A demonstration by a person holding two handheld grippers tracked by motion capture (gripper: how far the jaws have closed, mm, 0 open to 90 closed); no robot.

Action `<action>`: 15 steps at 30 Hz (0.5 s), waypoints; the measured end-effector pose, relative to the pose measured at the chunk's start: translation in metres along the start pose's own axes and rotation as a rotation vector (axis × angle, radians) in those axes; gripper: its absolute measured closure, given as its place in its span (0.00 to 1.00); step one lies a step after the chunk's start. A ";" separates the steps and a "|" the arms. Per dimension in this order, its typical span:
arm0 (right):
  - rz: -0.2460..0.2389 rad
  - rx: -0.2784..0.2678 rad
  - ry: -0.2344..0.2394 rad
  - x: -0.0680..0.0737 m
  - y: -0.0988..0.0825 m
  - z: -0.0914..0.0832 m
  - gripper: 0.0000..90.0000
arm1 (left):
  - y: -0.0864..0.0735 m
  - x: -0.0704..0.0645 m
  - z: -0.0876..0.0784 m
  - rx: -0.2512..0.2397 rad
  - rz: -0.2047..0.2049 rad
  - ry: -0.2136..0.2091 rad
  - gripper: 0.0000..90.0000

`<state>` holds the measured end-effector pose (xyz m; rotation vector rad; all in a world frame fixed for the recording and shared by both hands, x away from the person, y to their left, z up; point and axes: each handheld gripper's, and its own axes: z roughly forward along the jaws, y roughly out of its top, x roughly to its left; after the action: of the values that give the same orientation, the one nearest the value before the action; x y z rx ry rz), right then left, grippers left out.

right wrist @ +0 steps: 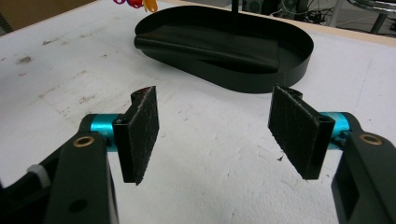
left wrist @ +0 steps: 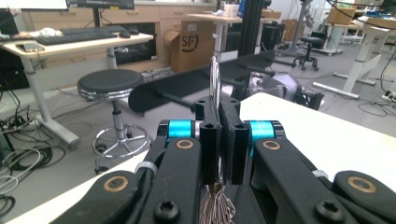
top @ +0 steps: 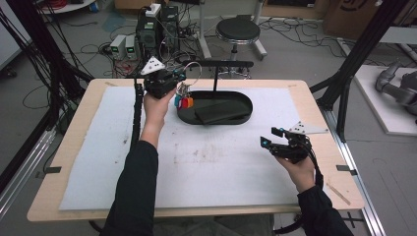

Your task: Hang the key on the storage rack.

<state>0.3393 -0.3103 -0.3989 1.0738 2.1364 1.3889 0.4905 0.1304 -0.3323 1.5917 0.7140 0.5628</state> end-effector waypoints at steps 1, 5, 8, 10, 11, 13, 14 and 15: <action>-0.003 -0.003 0.002 0.000 0.000 0.000 0.38 | -0.002 0.001 0.001 0.000 -0.005 0.005 0.96; -0.003 -0.005 0.000 0.000 0.000 0.000 0.39 | -0.009 0.005 0.003 0.017 -0.018 0.011 0.96; -0.003 -0.005 -0.001 0.000 0.000 0.000 0.39 | -0.011 0.006 0.005 0.018 -0.025 0.013 0.96; -0.002 -0.004 0.000 0.000 0.000 0.000 0.39 | -0.012 0.007 0.006 0.017 -0.029 0.014 0.96; -0.002 -0.005 0.000 0.000 0.000 0.000 0.39 | -0.013 0.007 0.007 0.018 -0.032 0.013 0.96; -0.001 -0.005 -0.001 0.000 0.000 -0.001 0.39 | -0.014 0.007 0.008 0.016 -0.035 0.013 0.96; -0.002 -0.005 -0.001 0.000 0.000 -0.001 0.39 | -0.014 0.008 0.008 0.018 -0.038 0.013 0.96; -0.002 -0.005 -0.001 0.000 0.000 -0.001 0.39 | -0.014 0.008 0.008 0.016 -0.041 0.014 0.96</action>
<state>0.3392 -0.3109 -0.3986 1.0703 2.1314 1.3914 0.4999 0.1313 -0.3481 1.5855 0.7620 0.5397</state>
